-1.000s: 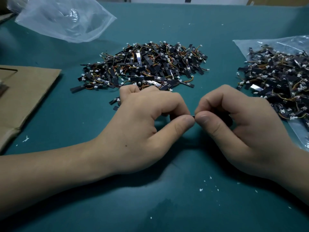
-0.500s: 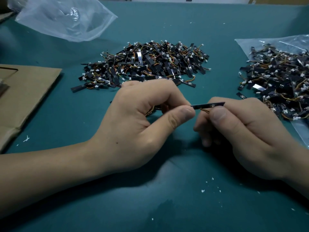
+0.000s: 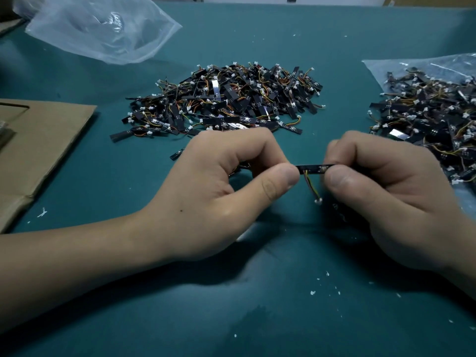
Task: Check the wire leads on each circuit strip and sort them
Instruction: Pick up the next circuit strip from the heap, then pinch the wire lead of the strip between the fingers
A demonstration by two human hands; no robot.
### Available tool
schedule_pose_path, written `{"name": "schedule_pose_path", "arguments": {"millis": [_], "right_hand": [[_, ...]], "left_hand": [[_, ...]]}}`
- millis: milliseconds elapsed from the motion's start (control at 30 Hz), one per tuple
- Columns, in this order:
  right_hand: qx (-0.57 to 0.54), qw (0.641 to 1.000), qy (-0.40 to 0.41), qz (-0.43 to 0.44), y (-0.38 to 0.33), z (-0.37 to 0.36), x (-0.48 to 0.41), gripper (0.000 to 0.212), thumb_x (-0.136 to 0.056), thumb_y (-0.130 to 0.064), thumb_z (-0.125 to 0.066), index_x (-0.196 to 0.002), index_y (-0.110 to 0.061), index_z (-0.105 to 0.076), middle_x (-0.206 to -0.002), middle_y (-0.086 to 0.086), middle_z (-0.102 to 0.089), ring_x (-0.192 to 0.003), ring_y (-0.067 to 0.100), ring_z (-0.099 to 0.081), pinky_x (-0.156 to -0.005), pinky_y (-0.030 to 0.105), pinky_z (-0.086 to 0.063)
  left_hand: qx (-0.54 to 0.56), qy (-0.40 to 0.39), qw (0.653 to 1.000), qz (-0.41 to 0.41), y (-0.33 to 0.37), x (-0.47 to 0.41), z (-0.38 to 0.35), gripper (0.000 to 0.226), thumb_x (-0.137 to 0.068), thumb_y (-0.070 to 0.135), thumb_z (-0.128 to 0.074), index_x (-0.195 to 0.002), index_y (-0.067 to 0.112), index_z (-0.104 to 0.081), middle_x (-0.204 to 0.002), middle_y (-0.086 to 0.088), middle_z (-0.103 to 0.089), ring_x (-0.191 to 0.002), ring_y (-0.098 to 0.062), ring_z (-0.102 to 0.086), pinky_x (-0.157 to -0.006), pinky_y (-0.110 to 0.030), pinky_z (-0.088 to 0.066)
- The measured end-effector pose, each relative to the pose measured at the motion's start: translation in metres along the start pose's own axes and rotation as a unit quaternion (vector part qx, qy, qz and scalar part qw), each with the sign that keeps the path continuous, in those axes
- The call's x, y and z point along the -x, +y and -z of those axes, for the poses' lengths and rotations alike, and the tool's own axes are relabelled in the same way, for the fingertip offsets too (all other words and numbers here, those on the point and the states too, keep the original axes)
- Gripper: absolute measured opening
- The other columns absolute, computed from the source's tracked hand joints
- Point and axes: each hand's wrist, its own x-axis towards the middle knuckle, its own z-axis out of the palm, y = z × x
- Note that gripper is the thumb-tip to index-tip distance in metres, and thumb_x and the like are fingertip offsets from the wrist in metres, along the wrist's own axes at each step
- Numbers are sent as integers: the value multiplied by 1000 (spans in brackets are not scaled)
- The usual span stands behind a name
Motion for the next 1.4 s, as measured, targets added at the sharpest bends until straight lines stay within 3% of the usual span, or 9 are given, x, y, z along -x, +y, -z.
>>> {"name": "schedule_pose_path", "arguments": {"millis": [100,267,333,433,667,900,1067,1400], "right_hand": [[-11,998,-55,-1,0,1,-3,27,-98,-32,-50,-73,-22,-54,-55,0,-45,-49,12,-39,-50,21,-32],[26,995,-95,4,5,-1,-5,31,-99,-31,-46,-69,-25,-52,-55,-1,-47,-51,14,-44,-50,25,-36],[36,995,-88,11,5,-1,-5,30,-100,-30,-46,-71,-27,-54,-56,-1,-48,-51,15,-45,-50,24,-36],[15,996,-88,14,3,0,-5,27,-100,-31,-47,-75,-36,-54,-56,-2,-51,-51,15,-48,-51,23,-37],[35,997,-70,21,2,0,-4,26,-98,-30,-50,-73,-34,-55,-54,0,-52,-49,16,-48,-49,23,-37],[24,998,-61,20,2,1,-4,27,-98,-29,-49,-72,-33,-56,-52,0,-53,-47,16,-48,-48,24,-37],[26,997,-67,9,2,0,-4,27,-97,-29,-49,-71,-34,-56,-53,-2,-54,-48,16,-50,-48,26,-39],[35,996,-86,0,4,-1,-5,30,-96,-32,-48,-69,-23,-56,-53,4,-52,-48,19,-49,-49,33,-40]], "left_hand": [[-22,-19,1000,5,-1,-3,1,18,-95,16,-66,-79,9,-67,-69,6,-61,-65,-4,-54,-66,-11,-37],[-90,-46,995,-20,-1,-2,-1,21,-94,20,-66,-74,16,-62,-67,14,-56,-68,-6,-56,-76,-23,-36],[-98,-41,994,-18,-1,-2,-1,22,-95,22,-65,-74,18,-60,-68,16,-53,-69,-3,-54,-78,-27,-33],[-76,-38,996,-17,-1,-3,0,21,-94,19,-64,-74,13,-62,-66,10,-55,-67,-9,-54,-74,-20,-35],[-68,-65,995,10,-2,-5,-1,18,-97,18,-61,-80,13,-65,-66,7,-60,-66,-14,-58,-67,-13,-37],[-113,-58,992,-13,-2,-2,-2,21,-100,26,-58,-89,24,-76,-68,20,-58,-70,1,-59,-86,-42,-38],[-130,-51,990,-21,1,0,-2,18,-98,27,-59,-90,28,-76,-72,25,-57,-79,-1,-59,-90,-40,-32],[-135,-55,989,-9,3,1,-3,20,-97,30,-56,-89,28,-74,-76,17,-63,-80,-3,-60,-91,-41,-32]]}}
